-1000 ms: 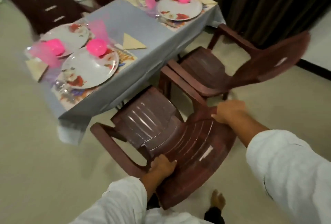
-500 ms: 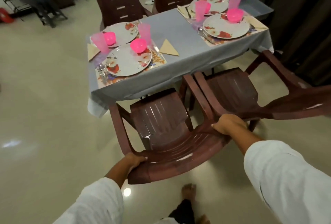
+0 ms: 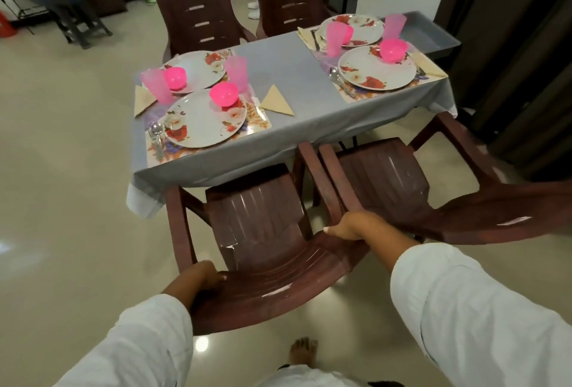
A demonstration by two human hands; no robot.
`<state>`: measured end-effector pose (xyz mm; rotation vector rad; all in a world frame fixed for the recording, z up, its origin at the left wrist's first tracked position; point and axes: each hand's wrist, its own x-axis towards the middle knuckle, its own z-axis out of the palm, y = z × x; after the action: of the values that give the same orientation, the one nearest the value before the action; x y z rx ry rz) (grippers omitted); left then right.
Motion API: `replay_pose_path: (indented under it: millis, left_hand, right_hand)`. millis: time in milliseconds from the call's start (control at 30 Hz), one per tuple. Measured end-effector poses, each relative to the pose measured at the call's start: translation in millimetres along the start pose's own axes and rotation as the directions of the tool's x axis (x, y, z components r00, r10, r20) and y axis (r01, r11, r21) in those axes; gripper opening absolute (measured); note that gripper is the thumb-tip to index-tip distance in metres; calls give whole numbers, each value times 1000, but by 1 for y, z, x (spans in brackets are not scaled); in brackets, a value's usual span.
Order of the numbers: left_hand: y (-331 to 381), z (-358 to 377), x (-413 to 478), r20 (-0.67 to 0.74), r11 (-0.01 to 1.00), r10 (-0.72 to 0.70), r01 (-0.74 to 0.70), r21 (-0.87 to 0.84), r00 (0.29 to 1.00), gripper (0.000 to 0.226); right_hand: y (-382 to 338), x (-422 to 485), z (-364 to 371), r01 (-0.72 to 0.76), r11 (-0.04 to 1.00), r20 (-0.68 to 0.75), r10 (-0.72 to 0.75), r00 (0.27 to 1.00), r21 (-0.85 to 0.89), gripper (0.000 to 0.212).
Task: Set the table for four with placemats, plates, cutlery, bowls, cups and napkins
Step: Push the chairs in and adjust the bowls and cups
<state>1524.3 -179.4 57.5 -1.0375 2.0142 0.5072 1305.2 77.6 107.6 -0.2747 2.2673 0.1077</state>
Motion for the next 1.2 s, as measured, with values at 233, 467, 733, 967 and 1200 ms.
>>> replay_pose_path:
  millis: [233,467,733,967,1200]
  left_hand:
    - [238,1,-56,-214,901,313,-361,-242,925,52]
    - [406,65,-116,-170,776,343,-380,-503,924,58]
    - [477,136,-151,0,395,13,-5,-919,1000,30]
    - [478,133,-139,-17,301,-202,46,-952,979,34]
    - [486,114,-116,-31,256,-248,34,-966,968,42]
  right_hand:
    - [123,20,-79,1,1000,-323,4,946,16,80]
    - [290,57,-113,-163,987,-336,152,929,-3,84]
    - [450,99,-136,-241,970,-266,221,938,-44,81]
    - [470,122,-144,-163,982,-245,181,952,90,50]
    - [466,152,-169,-107,979,-306,157,939,173,41]
